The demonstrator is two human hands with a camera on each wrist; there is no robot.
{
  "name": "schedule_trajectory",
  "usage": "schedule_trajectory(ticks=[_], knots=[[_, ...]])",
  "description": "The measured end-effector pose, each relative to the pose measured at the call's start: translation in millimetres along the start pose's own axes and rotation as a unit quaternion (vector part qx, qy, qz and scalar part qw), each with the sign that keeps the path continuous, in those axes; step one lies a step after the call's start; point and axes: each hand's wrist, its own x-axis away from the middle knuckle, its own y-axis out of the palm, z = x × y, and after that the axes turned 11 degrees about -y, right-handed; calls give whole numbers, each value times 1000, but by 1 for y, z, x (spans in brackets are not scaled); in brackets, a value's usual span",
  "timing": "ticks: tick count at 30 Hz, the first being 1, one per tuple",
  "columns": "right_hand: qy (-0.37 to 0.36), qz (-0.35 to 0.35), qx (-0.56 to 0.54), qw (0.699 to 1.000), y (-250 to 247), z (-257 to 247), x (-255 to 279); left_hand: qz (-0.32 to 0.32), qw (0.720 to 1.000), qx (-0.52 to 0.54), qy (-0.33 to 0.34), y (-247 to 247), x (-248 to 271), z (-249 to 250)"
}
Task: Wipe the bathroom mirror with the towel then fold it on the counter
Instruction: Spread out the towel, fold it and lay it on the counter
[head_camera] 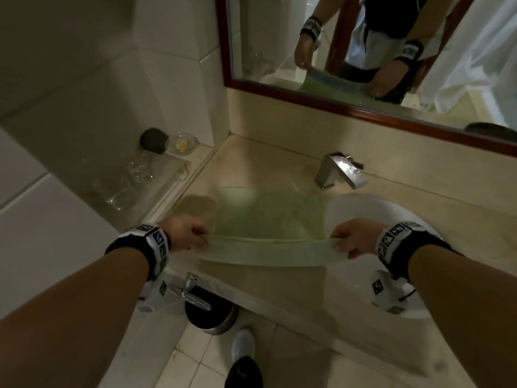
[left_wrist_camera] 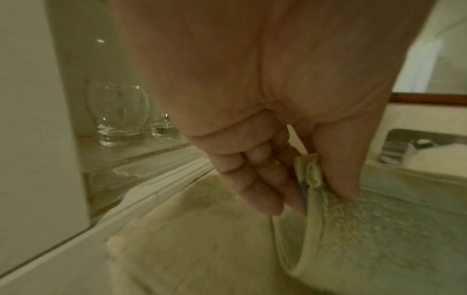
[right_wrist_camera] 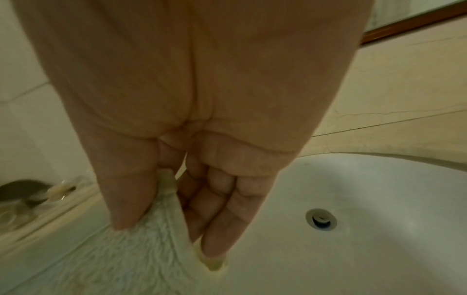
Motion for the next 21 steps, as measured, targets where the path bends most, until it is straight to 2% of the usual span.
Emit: schedule_trajectory(ticks=[3, 6, 8, 10, 12, 15, 18, 21], knots=[[-8, 88, -96, 991, -24, -5, -18, 53, 995, 76, -23, -26, -29, 13], [-30, 167, -182, 969, -47, -12, -50, 86, 985, 147, -26, -51, -71, 29], [-24, 224, -175, 958, -54, -15, -74, 101, 973, 207, -33, -63, -99, 38], [4, 266, -109, 958, -53, -18, -103, 118, 961, 243, -61, -66, -132, 45], [50, 248, -36, 967, -40, -18, -121, 116, 960, 221, -126, -58, -152, 49], [135, 176, -25, 975, -15, -13, -133, 67, 970, 110, -208, -39, -166, 49], [216, 131, -90, 963, 4, -2, -140, 3, 963, 123, -241, -23, -174, 42], [253, 127, -195, 939, 20, 3, -140, -51, 949, 163, -266, -11, -173, 37]])
